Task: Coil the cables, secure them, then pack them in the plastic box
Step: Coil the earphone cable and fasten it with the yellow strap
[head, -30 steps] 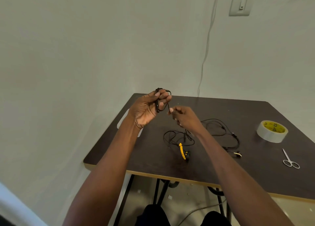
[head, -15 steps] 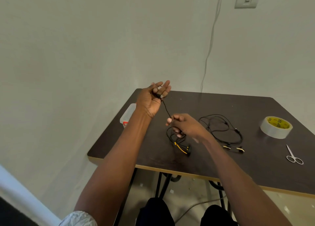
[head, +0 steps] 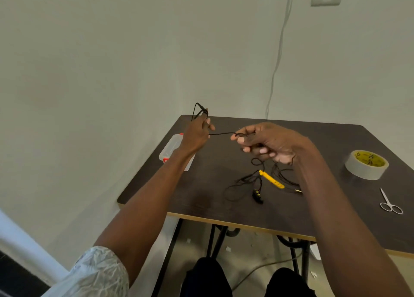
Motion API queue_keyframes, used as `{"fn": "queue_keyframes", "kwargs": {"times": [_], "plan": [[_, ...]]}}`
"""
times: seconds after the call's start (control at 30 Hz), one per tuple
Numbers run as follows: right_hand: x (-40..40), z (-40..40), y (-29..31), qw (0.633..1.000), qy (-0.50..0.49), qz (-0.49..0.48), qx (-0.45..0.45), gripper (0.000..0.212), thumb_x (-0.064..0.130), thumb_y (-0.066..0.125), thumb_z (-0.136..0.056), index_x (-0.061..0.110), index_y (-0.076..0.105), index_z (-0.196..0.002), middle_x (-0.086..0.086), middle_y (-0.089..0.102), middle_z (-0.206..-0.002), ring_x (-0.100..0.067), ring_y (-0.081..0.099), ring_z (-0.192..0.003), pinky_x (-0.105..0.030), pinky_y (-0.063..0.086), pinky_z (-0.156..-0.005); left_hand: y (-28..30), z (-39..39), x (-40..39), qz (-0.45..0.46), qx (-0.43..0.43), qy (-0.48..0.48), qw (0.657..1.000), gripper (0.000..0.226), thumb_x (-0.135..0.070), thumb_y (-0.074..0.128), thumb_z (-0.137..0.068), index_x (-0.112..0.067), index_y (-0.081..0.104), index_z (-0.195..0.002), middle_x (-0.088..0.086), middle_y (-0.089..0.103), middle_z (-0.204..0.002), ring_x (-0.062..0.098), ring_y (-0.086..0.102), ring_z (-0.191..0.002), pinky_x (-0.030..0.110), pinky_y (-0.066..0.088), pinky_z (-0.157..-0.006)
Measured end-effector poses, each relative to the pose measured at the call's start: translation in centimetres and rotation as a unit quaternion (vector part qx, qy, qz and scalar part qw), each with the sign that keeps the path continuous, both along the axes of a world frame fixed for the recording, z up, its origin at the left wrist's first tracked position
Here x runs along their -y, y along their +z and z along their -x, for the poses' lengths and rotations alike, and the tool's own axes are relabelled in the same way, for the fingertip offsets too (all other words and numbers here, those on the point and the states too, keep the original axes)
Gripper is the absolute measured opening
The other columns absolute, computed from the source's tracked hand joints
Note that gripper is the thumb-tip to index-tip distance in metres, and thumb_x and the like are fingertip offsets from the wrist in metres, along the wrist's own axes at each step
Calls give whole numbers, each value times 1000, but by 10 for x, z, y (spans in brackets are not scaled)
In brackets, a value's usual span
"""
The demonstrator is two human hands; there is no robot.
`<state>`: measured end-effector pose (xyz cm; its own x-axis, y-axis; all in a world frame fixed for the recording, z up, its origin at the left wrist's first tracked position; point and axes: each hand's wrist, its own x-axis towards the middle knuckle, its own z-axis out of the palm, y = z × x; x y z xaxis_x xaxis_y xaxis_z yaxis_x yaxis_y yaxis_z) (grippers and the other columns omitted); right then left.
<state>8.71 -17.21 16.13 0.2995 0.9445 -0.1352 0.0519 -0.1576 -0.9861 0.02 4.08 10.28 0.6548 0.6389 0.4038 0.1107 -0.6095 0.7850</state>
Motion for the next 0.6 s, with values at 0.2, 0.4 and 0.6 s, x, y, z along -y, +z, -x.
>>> {"fn": "queue_keyframes", "kwargs": {"times": [0.2, 0.4, 0.6], "plan": [[14, -6, 28, 998, 9, -68, 6, 37, 21, 65, -85, -6, 60, -110, -3, 47, -62, -1, 21, -34, -17, 10, -34, -16, 1, -7, -25, -81, 28, 996, 28, -22, 38, -102, -9, 53, -83, 4, 60, -73, 8, 51, -61, 20, 35, -54], [-12, -36, 9, 962, -112, -230, -93, 12, 11, 52, -96, 6, 61, -102, 0, 47, -64, -5, 24, -39, -20, 14, -37, -13, 3, 14, 138, -68, -81, 985, 64, -58, 38, -96, -3, 71, -97, -1, 47, -61, 10, 36, -46, 24, 33, -54], [-35, -64, -34, 948, -269, -132, 106, 19, 14, 46, -100, 10, 65, -103, 1, 51, -65, -10, 35, -47, -22, 25, -40, -2, 32, 46, 241, -22, -306, 921, 51, -33, 49, -98, 16, 63, -89, -6, 27, -42, 8, 25, -39, 27, 24, -53]]}}
